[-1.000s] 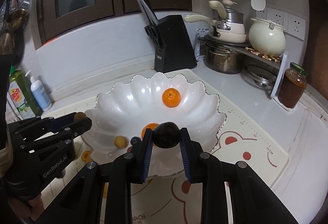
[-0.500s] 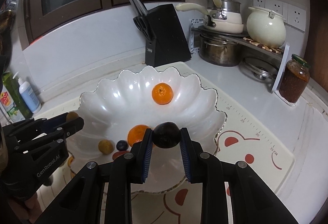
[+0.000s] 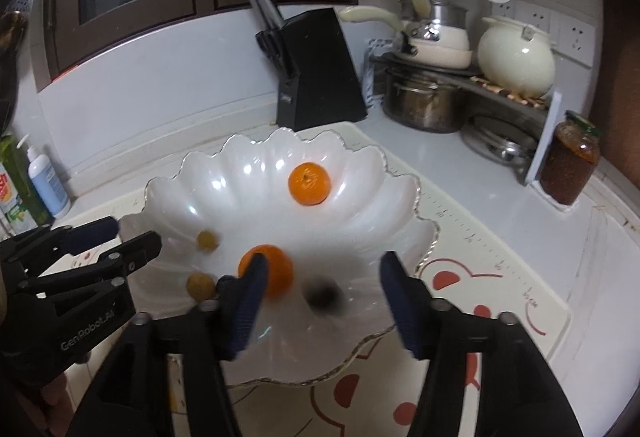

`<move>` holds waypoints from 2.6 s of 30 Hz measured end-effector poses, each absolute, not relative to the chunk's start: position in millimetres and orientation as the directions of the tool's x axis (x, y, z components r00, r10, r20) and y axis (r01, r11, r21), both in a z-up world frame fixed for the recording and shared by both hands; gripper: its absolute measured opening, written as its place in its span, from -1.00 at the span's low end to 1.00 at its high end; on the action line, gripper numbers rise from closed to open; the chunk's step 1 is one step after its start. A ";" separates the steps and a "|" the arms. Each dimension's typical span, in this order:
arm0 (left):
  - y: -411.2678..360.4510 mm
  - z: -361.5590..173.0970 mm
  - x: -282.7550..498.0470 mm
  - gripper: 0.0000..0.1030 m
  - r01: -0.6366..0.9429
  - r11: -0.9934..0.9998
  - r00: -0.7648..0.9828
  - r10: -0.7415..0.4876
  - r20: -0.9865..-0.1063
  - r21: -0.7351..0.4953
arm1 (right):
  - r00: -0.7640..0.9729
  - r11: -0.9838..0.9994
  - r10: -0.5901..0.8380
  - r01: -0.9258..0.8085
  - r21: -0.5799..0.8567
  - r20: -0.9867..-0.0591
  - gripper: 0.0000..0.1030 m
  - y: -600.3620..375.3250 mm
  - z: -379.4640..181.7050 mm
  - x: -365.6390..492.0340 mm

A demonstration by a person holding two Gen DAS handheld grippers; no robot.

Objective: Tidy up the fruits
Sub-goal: 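Open both tools to drop the plum and kiwi into the bowl, then withdraw both open tools from the bowl toward the apple and last plum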

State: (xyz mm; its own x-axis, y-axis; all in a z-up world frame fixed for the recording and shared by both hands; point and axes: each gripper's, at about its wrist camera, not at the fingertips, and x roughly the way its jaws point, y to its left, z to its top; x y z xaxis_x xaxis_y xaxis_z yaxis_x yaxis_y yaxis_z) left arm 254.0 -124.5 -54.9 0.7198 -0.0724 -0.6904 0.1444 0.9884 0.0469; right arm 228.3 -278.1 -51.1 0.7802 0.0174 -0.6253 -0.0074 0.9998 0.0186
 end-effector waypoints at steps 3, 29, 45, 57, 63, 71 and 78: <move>-122.2 -53.2 250.8 0.15 0.134 0.990 0.726 -0.061 -0.685 0.054 | 0.790 1.000 -0.006 0.012 0.005 -0.612 0.44 -278.3 -47.3 225.2; -92.1 -25.1 210.3 0.76 0.058 0.996 0.772 -0.002 -0.636 0.067 | 0.824 1.000 -0.028 0.023 -0.016 -0.566 0.76 -258.1 -19.3 191.1; -48.8 -12.6 178.8 0.78 0.007 0.997 0.791 0.040 -0.611 0.073 | 0.835 0.999 0.002 -0.022 -0.030 -0.551 0.76 -219.4 -6.6 168.8; -10.6 -16.0 156.4 0.78 -0.030 0.997 0.792 0.064 -0.608 0.066 | 0.826 0.998 0.030 -0.054 -0.026 -0.563 0.76 -186.5 -11.7 156.8; -1.0 -30.1 149.3 0.78 -0.035 0.998 0.778 0.063 -0.625 0.057 | 0.814 0.998 0.035 -0.062 -0.026 -0.580 0.76 -176.9 -21.2 153.1; 6.7 -53.7 141.8 0.78 -0.022 0.998 0.755 0.049 -0.654 0.051 | 0.794 0.997 0.035 -0.070 -0.034 -0.607 0.76 -166.9 -39.5 148.4; 4.9 -72.3 138.1 0.77 0.000 0.999 0.735 0.037 -0.677 0.054 | 0.779 0.998 0.017 -0.052 -0.038 -0.627 0.76 -168.1 -59.4 142.9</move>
State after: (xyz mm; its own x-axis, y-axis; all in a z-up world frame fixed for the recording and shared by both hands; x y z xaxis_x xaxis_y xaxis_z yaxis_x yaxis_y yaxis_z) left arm 138.1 4.9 -72.3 0.7349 0.0370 -0.6772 -0.0003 0.9985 0.0542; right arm 142.9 -168.1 -59.4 0.7786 0.0167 -0.6273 -0.0518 0.9979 -0.0378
